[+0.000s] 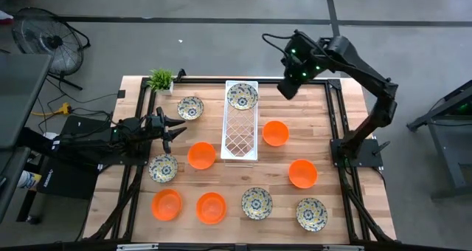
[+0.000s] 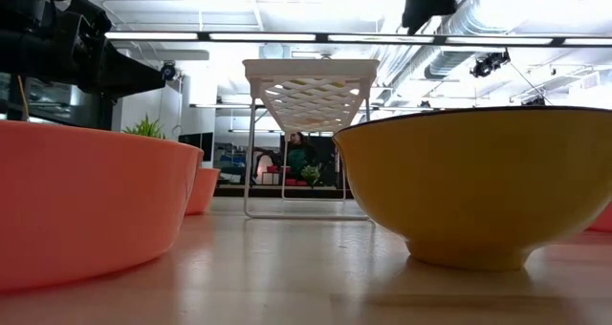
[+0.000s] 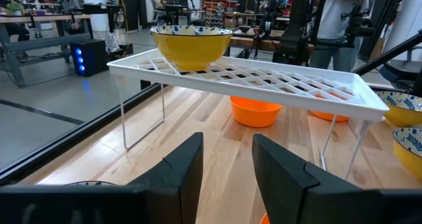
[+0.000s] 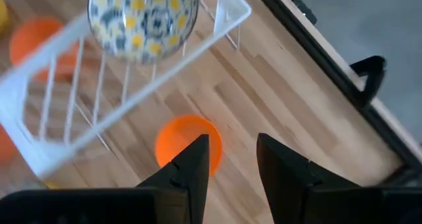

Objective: Pick & Place Mini bowls
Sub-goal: Put the orange bowl on the shelf

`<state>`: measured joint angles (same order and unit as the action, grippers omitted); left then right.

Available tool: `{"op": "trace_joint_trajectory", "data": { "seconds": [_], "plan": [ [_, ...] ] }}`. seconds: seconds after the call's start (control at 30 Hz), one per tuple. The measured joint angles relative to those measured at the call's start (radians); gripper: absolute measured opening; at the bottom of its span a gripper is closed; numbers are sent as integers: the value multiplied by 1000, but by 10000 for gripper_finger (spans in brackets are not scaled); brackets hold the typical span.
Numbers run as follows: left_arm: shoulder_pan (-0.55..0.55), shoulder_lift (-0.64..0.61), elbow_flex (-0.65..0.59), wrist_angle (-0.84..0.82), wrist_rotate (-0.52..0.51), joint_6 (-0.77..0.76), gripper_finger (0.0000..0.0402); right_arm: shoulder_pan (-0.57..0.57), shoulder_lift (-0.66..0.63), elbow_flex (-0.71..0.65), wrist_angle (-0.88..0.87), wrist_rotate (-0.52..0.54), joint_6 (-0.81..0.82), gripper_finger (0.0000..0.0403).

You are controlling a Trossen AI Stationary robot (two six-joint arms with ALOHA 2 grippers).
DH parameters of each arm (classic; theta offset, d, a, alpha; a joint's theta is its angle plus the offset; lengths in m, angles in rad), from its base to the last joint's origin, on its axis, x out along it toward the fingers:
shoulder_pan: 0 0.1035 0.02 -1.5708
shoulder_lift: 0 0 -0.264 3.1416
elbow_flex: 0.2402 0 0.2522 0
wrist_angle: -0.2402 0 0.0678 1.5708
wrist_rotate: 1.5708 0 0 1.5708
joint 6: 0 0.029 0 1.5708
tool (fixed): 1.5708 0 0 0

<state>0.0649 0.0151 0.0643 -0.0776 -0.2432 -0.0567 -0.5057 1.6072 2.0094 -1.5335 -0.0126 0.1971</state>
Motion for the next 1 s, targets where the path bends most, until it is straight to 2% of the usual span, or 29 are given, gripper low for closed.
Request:
{"op": "trace_joint_trajectory", "data": {
  "seconds": [0.27, 0.43, 0.67, 1.0],
  "plan": [
    [0, 0, 0, 0, 0, 0, 129, 75, -58, -23, -37, 32, -182, 117],
    [0, 0, 0, 0, 0, 0, 129, 111, -100, -105, -36, 33, -223, 148],
    [0, 0, 0, 0, 0, 0, 129, 148, -180, -326, -34, 33, -225, 204],
    [0, 0, 0, 0, 0, 0, 129, 205, -336, -676, 36, 2, -206, 213]
  ]
}}
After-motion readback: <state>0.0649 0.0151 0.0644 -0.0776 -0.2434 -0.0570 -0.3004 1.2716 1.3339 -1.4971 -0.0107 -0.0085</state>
